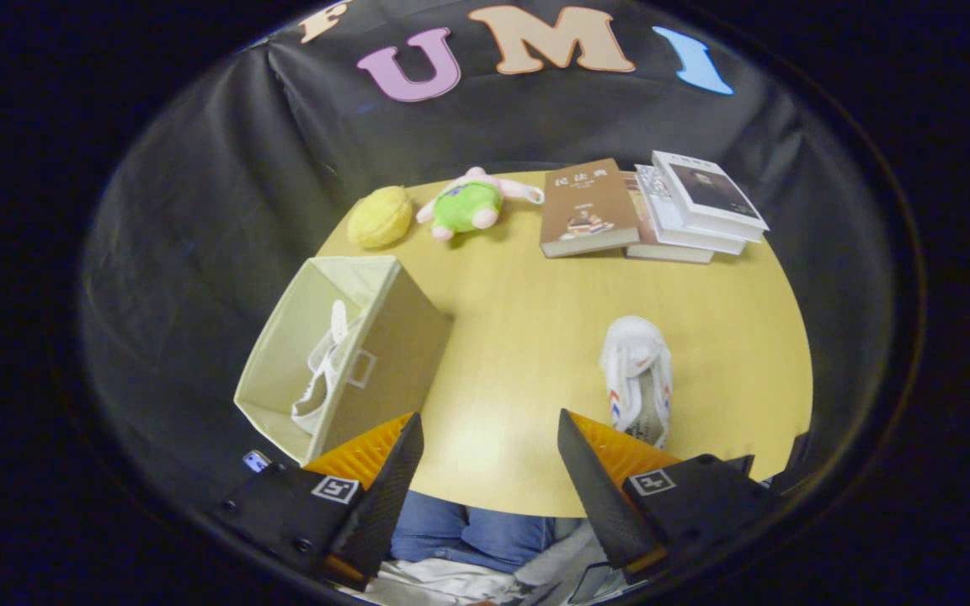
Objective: Open the storage box then place both shoes into the box .Put the left shoe in first, then the right shoe, with the right side of both shoes facing outward in a uniform manner.
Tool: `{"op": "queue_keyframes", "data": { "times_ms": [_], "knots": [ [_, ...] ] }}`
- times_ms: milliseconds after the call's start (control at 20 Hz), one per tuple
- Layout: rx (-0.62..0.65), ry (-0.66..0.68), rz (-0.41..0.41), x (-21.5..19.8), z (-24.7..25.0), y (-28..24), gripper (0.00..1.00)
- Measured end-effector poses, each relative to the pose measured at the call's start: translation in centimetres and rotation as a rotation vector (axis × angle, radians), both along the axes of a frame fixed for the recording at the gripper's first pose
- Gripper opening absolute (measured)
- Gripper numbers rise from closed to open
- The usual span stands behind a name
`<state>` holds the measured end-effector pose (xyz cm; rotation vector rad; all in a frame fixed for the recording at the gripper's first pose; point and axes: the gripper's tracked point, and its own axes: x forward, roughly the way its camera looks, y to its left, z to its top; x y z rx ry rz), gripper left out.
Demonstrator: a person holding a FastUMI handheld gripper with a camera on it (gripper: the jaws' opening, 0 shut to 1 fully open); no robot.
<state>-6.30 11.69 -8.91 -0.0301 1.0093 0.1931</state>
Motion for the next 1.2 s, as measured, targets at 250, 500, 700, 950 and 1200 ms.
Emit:
{"op": "queue_keyframes", "data": {
  "times_ms": [250, 500, 700, 950, 1200],
  "knots": [
    [-0.148, 0.006, -0.061, 0.8, -3.2, -7.6, 0.99],
    [-0.247, 0.035, -0.074, 1.2, -7.2, -11.8, 0.98],
    [-0.238, 0.077, -0.043, 0.7, -9.2, -11.6, 0.97],
    [-0.277, 0.105, -0.026, 0.3, -10.7, -12.3, 0.95],
    [-0.291, 0.119, -0.038, 0.6, -11.5, -13.3, 0.94]
  ]
}}
